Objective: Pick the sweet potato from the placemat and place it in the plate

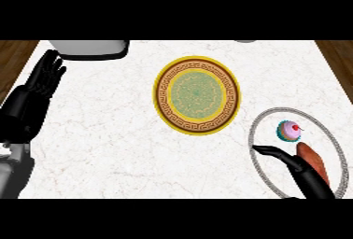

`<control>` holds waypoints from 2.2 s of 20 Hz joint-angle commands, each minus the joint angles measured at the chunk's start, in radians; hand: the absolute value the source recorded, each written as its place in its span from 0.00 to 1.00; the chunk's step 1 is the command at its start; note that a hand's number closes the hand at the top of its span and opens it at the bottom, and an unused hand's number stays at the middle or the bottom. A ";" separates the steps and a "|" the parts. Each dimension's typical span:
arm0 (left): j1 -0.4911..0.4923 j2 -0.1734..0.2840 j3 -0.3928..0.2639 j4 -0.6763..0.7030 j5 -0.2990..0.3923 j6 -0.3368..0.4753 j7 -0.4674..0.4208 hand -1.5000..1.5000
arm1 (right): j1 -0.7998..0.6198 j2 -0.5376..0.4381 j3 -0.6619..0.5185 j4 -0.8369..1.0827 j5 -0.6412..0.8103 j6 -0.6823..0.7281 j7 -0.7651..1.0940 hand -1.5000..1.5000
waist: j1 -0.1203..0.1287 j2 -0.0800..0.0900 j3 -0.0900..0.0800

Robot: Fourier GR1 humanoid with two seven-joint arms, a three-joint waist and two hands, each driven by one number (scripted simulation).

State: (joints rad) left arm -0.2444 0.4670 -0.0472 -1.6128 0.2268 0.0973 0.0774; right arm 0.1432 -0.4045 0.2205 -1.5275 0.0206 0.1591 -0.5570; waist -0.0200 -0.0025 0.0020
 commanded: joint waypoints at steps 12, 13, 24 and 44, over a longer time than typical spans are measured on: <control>-0.037 -0.031 0.014 0.047 -0.031 -0.015 -0.003 0.50 | 0.009 -0.433 -0.215 -0.243 0.174 0.070 0.343 0.00 | 0.006 0.002 -0.008; 0.001 -0.043 -0.013 0.019 -0.049 -0.010 -0.011 0.50 | 0.039 -0.468 -0.210 -0.257 0.202 0.092 0.373 0.00 | 0.009 -0.002 -0.007; -0.033 -0.037 0.022 0.006 -0.039 -0.055 0.038 0.50 | -0.020 -0.528 -0.074 -0.300 0.302 0.358 0.679 0.00 | 0.022 0.003 -0.002; 0.003 -0.122 0.089 0.057 -0.107 -0.135 -0.028 0.50 | -0.188 -0.315 -0.068 0.072 0.681 0.348 0.608 0.00 | 0.022 0.003 -0.002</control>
State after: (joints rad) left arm -0.2519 0.3564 0.0202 -1.5979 0.1203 -0.0020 0.0856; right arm 0.0168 -0.7629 0.1668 -1.5465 0.6686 0.4828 0.0756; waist 0.0008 -0.0011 -0.0013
